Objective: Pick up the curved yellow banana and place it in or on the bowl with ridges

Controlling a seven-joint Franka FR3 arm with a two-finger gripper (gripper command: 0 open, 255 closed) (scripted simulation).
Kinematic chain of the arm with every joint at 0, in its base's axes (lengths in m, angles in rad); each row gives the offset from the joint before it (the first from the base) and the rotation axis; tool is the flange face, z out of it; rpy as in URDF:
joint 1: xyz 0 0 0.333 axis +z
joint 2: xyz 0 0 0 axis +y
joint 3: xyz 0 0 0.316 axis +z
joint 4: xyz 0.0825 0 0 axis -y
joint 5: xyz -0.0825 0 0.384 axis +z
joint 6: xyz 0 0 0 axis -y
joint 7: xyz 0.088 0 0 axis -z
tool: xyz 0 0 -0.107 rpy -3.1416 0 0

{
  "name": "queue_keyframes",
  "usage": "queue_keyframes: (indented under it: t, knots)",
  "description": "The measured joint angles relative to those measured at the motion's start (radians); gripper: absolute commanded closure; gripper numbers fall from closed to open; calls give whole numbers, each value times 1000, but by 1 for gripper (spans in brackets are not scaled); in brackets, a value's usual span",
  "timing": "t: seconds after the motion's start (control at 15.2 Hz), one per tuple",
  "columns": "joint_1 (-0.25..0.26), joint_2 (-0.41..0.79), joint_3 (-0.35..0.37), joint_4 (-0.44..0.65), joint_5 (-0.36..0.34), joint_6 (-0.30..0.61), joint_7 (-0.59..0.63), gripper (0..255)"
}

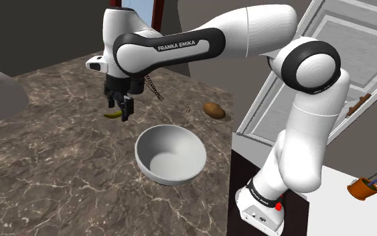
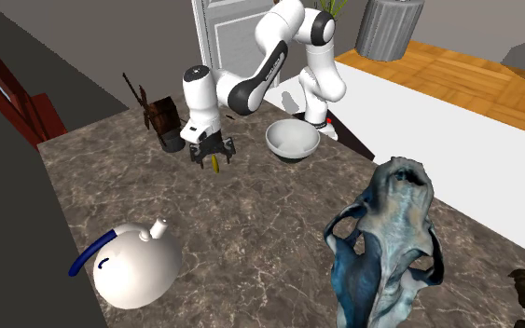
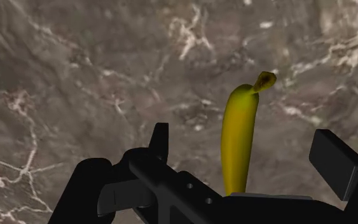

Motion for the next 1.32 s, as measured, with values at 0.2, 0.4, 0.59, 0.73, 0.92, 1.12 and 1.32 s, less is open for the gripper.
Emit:
queue_keyframes:
  t: [0.2, 0.4, 0.59, 0.73, 0.92, 1.12, 1.32]
  knots:
    - [0, 3, 0, 1, -1, 2, 1, 0]
    - [1, 3, 0, 1, -1, 2, 1, 255]
    - [1, 2, 0, 3, -1, 2, 1, 255]
    - [0, 2, 0, 3, -1, 2, 1, 255]
    - [1, 3, 0, 5, -1, 1, 1, 255]
    - [1, 1, 0, 14, 0, -12, 0, 255]
    - [0, -11, 1, 37, 2, -47, 0, 255]
